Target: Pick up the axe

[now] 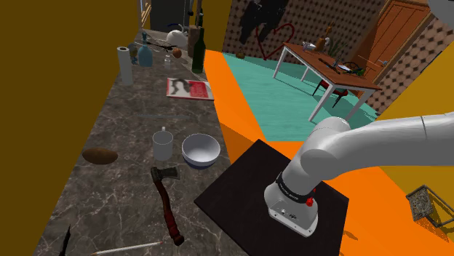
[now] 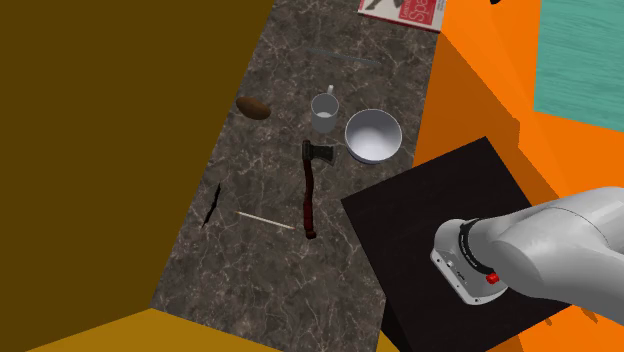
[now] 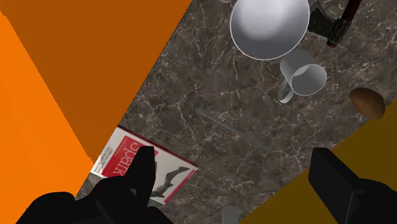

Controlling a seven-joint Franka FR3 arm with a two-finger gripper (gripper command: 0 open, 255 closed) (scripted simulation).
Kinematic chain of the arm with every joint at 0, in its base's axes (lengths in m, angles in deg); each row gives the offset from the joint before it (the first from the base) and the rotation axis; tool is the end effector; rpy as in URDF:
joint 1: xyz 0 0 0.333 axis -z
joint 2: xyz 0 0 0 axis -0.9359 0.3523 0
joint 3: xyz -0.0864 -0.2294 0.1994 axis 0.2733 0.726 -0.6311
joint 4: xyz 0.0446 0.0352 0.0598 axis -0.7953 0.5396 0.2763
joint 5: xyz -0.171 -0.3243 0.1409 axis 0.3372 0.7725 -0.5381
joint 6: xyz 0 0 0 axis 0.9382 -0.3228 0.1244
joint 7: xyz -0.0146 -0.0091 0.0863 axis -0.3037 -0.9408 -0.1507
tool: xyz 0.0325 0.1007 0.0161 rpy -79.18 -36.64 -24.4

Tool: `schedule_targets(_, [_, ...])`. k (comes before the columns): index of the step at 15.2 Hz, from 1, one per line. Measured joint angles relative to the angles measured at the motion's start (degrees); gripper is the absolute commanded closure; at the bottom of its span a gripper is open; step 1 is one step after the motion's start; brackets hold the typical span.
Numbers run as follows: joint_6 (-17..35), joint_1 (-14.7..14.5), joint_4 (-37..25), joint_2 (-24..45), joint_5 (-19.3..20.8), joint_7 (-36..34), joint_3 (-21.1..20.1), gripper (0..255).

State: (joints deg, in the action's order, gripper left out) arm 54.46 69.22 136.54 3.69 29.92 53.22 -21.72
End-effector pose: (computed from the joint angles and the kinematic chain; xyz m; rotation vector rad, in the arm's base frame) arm 0.3047 0.0036 0.6580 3.0795 -0.1642 0.3741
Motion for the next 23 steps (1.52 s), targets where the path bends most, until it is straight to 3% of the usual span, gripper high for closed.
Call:
schedule_targets(3, [1.43,-0.14,2.35,-0.61,-0.63,-1.12,-0.65,0])
schedule_targets(13, [13.76,-2.37,18.16,-1.97,-6.79,-10.28,-6.99,0])
schedule_targets(23, [30.24,-6.2,28.68,5.4,-14.74,-19.55,-15.23,0])
